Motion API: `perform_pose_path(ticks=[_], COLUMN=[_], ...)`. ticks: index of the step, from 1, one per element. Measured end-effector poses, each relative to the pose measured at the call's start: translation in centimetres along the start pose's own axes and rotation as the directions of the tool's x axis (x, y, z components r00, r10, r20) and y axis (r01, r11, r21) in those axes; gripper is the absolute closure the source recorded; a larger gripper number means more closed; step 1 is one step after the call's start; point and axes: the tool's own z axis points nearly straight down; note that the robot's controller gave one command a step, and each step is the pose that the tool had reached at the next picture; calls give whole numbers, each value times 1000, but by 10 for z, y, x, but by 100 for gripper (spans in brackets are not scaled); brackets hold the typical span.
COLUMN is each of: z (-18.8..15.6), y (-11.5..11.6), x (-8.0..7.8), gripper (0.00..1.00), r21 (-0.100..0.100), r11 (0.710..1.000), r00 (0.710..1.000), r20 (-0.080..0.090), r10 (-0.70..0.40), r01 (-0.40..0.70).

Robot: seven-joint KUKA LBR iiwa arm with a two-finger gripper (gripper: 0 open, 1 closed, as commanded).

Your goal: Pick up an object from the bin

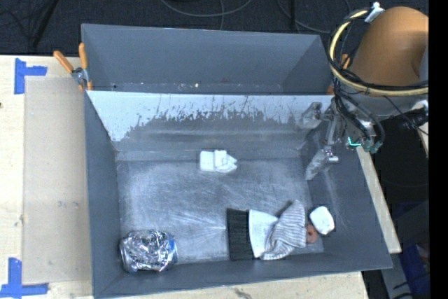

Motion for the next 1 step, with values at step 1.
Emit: perform_pose_path(ticks=[1], z=[-5], y=[0], x=[-1], gripper=[0], r21=[1], r11=[1000], r00=[1000], r20=[8], r10=[-2], r01=[2])
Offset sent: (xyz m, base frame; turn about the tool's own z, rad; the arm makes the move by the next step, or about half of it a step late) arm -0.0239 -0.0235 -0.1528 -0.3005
